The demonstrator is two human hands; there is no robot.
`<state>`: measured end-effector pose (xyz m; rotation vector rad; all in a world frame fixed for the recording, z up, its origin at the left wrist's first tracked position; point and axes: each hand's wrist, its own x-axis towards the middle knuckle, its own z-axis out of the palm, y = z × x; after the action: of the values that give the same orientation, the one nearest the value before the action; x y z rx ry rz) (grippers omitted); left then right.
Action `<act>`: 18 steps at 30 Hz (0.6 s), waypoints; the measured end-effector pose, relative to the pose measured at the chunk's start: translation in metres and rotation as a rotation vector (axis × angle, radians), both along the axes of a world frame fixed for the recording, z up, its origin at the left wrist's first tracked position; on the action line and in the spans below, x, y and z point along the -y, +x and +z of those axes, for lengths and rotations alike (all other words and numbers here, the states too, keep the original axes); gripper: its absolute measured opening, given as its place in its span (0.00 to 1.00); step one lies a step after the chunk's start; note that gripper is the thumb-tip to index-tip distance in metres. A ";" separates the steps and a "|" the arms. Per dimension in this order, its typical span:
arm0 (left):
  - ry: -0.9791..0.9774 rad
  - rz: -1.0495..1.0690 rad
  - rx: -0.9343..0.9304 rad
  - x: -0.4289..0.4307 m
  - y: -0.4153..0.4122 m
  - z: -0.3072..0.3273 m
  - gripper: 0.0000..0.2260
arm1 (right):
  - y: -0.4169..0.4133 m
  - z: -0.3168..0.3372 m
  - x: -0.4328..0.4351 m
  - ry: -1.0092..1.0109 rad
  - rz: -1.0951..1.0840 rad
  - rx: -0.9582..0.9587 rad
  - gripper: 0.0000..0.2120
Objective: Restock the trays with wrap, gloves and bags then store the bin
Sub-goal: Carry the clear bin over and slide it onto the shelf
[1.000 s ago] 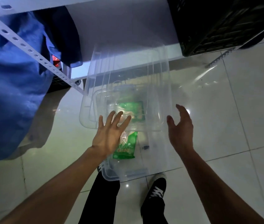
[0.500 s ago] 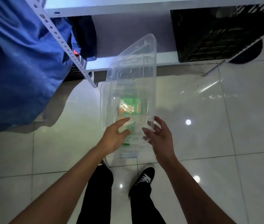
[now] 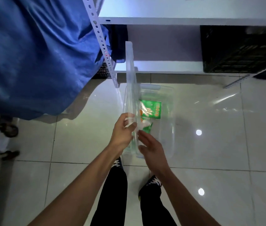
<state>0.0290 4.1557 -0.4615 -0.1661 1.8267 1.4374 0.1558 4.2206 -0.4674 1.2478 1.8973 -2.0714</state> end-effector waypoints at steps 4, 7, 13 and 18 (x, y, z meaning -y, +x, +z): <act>0.050 0.072 0.096 0.028 -0.011 -0.006 0.10 | -0.001 -0.020 -0.026 0.119 -0.027 0.215 0.22; 0.093 0.139 0.206 0.042 -0.020 -0.013 0.17 | 0.001 -0.042 -0.046 0.239 0.032 0.381 0.22; 0.208 0.242 0.434 0.065 -0.035 -0.049 0.23 | 0.032 -0.096 -0.085 0.452 0.139 0.634 0.27; 0.180 0.246 0.586 0.076 -0.042 -0.093 0.20 | 0.052 -0.126 -0.099 0.525 0.069 0.669 0.31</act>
<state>-0.0135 4.0792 -0.5543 -0.6653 1.2231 1.5089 0.2081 4.3200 -0.5932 1.6539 2.1132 -0.9284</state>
